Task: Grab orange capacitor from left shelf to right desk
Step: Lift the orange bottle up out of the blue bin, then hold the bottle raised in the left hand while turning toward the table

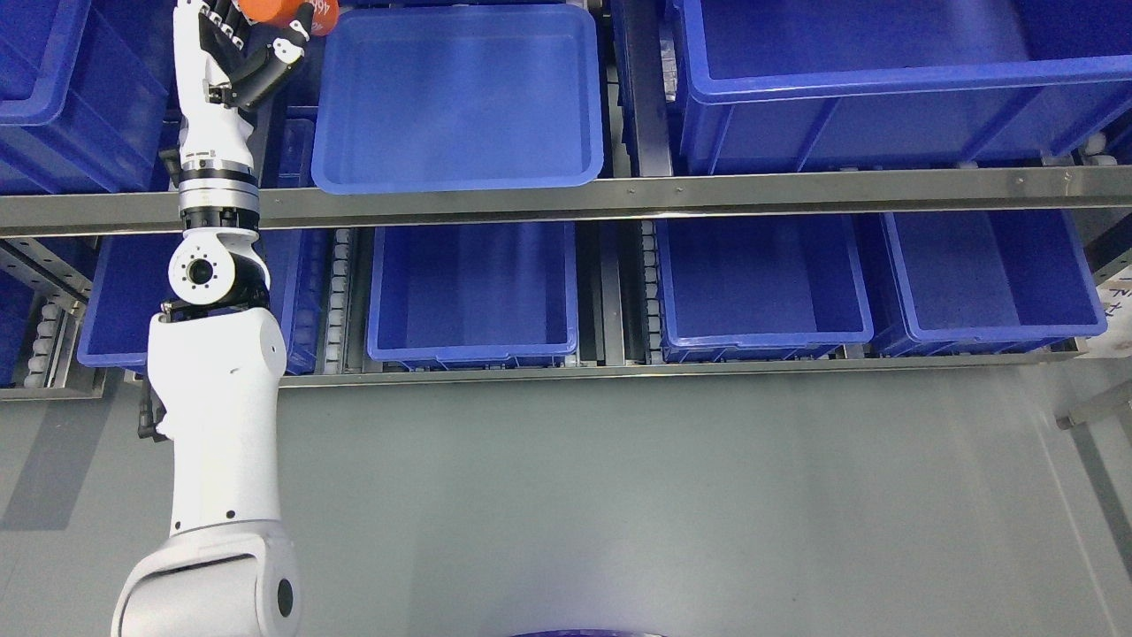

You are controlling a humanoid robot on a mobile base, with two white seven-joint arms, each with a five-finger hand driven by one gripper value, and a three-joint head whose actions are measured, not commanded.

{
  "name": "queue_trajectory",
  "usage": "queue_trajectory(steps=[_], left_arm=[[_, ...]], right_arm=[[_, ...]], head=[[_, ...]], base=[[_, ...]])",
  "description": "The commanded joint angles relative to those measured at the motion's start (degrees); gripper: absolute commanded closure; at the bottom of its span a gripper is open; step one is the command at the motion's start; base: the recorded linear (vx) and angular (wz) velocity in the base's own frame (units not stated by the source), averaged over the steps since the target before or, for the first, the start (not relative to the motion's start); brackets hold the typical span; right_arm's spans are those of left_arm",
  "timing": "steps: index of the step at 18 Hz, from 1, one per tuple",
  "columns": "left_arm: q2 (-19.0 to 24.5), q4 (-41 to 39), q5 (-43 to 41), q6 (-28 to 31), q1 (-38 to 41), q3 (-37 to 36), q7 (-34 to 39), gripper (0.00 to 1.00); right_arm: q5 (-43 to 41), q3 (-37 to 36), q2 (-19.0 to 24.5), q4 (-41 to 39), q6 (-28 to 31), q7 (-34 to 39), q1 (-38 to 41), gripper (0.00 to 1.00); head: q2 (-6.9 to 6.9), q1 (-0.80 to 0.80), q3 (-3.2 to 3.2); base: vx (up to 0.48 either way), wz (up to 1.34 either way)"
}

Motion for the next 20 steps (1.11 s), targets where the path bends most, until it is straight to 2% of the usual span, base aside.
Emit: queue_trajectory(steps=[1, 4, 20], left_arm=[[1.58, -17.06, 0.7, 0.47, 5.86, -2.7, -0.05, 0.96], [3.26, -19.08, 0.7, 0.55, 7.53, -2.7, -0.14, 0.96], [1.77, -24.0, 0.79, 1.79, 10.17, -5.16, -1.81, 0.96]], right_arm=[[0.26, -0.7, -1.0, -1.0, 0.01, -0.03, 1.14, 0.0], [0.26, -0.7, -1.0, -1.0, 0.01, -0.03, 1.14, 0.0], [0.26, -0.7, -1.0, -1.0, 0.1, -0.03, 1.14, 0.0]], head=[[0.0, 0.0, 0.0], [0.0, 0.0, 0.0], [0.0, 0.0, 0.0]], base=[[0.0, 0.0], [0.0, 0.0], [0.0, 0.0]])
